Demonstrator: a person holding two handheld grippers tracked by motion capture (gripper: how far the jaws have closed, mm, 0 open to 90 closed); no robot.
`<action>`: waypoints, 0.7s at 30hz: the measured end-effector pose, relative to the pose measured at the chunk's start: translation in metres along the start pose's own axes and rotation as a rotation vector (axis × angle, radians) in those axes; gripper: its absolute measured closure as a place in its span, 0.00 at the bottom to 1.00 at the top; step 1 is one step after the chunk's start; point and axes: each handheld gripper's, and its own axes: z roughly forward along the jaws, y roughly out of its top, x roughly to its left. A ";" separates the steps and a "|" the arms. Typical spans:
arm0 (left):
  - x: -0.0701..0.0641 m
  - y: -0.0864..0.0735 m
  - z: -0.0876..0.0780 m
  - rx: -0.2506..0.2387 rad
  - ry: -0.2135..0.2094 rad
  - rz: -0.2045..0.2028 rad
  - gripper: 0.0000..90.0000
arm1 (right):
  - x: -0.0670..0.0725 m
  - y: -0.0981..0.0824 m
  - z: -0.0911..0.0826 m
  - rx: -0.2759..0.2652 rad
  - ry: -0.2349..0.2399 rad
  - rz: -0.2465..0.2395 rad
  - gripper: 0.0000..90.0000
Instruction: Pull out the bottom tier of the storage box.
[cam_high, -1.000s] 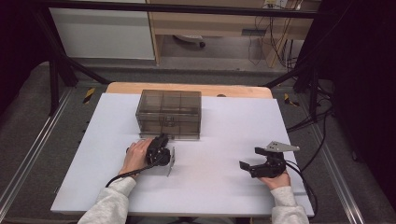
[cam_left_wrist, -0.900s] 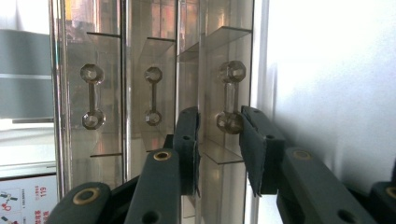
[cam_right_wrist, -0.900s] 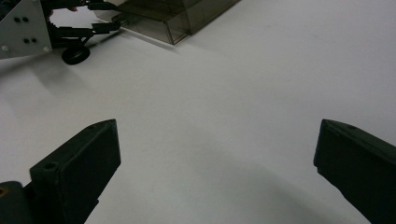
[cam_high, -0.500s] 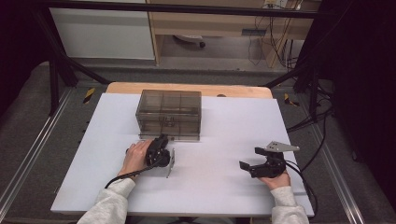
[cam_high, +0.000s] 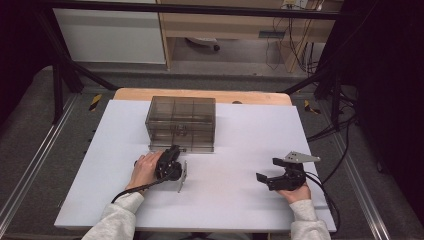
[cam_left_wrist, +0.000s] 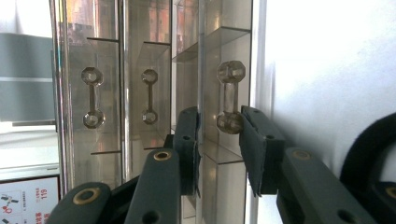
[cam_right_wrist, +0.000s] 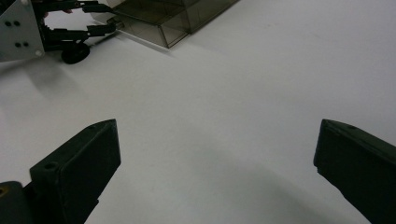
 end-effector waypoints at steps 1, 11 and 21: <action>0.000 0.000 0.000 -0.002 0.001 0.000 0.76 | 0.000 0.000 0.000 0.000 0.000 0.000 0.01; -0.001 0.002 -0.003 0.004 -0.004 0.001 0.76 | 0.000 0.000 0.000 0.000 0.000 0.000 0.01; -0.002 0.002 -0.006 0.004 -0.002 0.004 0.76 | 0.000 0.000 -0.001 -0.004 0.001 0.000 0.01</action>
